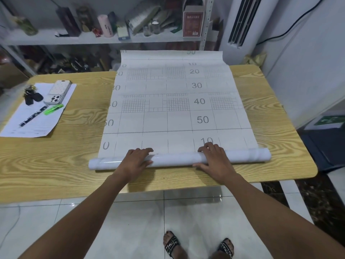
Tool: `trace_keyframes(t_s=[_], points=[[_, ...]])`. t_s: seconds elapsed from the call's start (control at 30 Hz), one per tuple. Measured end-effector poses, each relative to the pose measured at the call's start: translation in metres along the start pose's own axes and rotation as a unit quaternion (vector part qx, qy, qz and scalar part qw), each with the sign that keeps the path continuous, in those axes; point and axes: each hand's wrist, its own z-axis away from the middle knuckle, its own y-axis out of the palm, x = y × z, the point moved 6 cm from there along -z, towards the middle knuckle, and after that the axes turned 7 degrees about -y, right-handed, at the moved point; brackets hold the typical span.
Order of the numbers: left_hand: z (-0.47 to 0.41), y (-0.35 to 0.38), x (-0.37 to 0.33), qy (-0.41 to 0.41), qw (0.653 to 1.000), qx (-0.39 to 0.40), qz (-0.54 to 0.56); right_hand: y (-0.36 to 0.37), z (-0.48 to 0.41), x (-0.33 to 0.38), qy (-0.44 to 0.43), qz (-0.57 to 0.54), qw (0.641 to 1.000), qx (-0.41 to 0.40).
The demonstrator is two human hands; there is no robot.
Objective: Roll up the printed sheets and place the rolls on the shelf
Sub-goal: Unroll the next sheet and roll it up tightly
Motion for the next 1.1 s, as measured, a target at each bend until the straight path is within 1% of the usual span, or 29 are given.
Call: trace_keyframes(t_s=[0.1,0.27,0.33,0.43,0.63,0.83,0.97,1.1], points=[[-0.0009,0.0009,0.0012,-0.003,1.000,-0.013,-0.006,-0.0006,-0.0005,0.0019,-0.006,0.008,1.000,0.000],[0.0024,0.0041,0.0036,0.017,0.999,-0.021,-0.037,-0.0001,-0.0018,0.0021,-0.003,0.010,1.000,0.018],[0.0026,0.0044,0.0050,0.006,0.999,-0.025,-0.036,0.0008,-0.0027,0.0014,0.000,0.007,1.000,0.026],[0.0043,0.0038,0.0005,0.012,0.999,-0.031,-0.030,0.0017,-0.0024,0.0018,-0.002,0.014,0.999,0.039],[0.0064,0.0018,-0.0015,0.024,0.999,-0.029,-0.014,-0.0020,-0.0014,0.0062,-0.008,-0.017,0.999,0.027],[0.0050,0.0031,0.0006,0.015,1.000,-0.001,-0.021,0.0021,-0.0045,0.0056,-0.008,-0.007,0.998,0.054],[0.0062,0.0034,0.0008,0.026,0.999,-0.003,-0.026,0.0036,-0.0062,0.0052,-0.010,-0.002,0.999,0.047],[0.0073,0.0083,0.0009,0.049,0.998,-0.023,-0.045,0.0033,-0.0091,0.0049,-0.018,0.009,0.999,0.035]])
